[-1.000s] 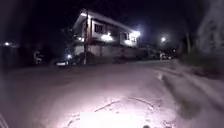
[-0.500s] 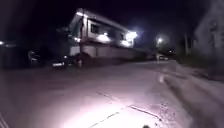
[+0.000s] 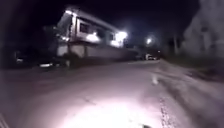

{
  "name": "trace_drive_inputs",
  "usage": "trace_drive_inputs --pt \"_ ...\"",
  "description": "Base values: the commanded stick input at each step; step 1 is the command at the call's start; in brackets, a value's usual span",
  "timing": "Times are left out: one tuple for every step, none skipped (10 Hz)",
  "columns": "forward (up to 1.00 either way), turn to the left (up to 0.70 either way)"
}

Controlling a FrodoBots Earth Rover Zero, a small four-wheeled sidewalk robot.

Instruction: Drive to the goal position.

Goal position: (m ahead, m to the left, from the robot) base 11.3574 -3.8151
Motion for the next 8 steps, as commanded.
trace_drive_inputs --pt "0.7 -0.32" --pt "0.7 -0.05" --pt "0.7 0.0" --pt "0.7 0.0" --pt "0.7 0.0" --pt "0.7 0.0" --pt "0.7 0.0" --pt "0.7 0.0"
